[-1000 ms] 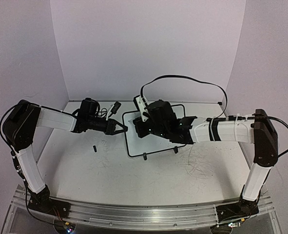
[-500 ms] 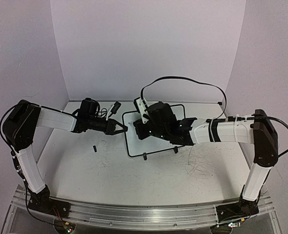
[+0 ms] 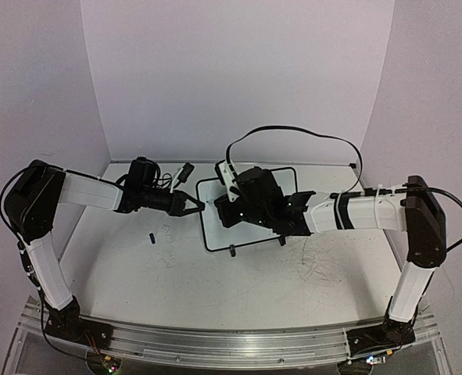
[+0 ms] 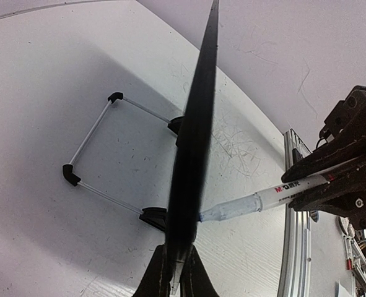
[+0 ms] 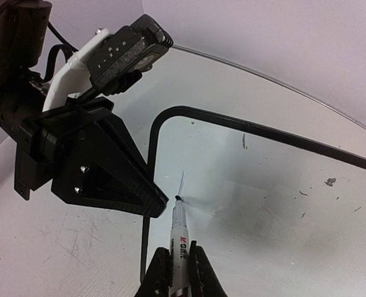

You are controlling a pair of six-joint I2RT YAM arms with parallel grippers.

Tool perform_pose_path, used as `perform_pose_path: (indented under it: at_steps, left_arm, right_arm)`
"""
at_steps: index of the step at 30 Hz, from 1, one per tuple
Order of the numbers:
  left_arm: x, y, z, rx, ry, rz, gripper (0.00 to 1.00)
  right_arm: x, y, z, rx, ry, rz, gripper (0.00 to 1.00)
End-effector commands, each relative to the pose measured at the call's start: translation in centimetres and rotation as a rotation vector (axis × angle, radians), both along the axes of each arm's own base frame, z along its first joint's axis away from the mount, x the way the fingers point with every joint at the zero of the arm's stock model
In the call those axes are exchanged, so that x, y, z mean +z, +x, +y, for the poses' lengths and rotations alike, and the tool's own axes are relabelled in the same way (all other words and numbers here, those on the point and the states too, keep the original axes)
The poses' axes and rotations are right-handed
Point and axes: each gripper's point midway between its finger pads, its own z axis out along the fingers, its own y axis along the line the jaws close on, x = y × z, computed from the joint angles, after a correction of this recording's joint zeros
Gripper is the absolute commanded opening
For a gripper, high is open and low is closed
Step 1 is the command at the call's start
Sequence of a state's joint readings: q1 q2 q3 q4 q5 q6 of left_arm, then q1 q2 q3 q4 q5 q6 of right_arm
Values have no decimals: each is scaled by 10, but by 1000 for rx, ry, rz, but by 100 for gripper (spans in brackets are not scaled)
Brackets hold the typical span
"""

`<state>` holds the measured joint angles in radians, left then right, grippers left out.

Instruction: Write a sentence on the whiteboard

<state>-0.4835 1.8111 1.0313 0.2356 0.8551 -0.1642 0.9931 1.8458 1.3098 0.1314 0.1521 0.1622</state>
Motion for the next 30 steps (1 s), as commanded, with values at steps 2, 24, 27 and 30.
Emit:
perform_pose_path:
  at_steps: [2,24,27,30]
  left_arm:
    - [10,-5,6,14,2,1,0]
    - [9,-5,7,21,7,0,0]
    - [9,-5,7,21,8,-1,0]
    - [8,-5,7,21,9,-1,0]
  right_arm:
    - [-8,0,-9,-27,-12,20,0]
    - [39,-15,-15,4,119,-24,0]
    - [41,-15,-17,3,122,-34,0]
    - [39,-12,-11,7,121,-31,0]
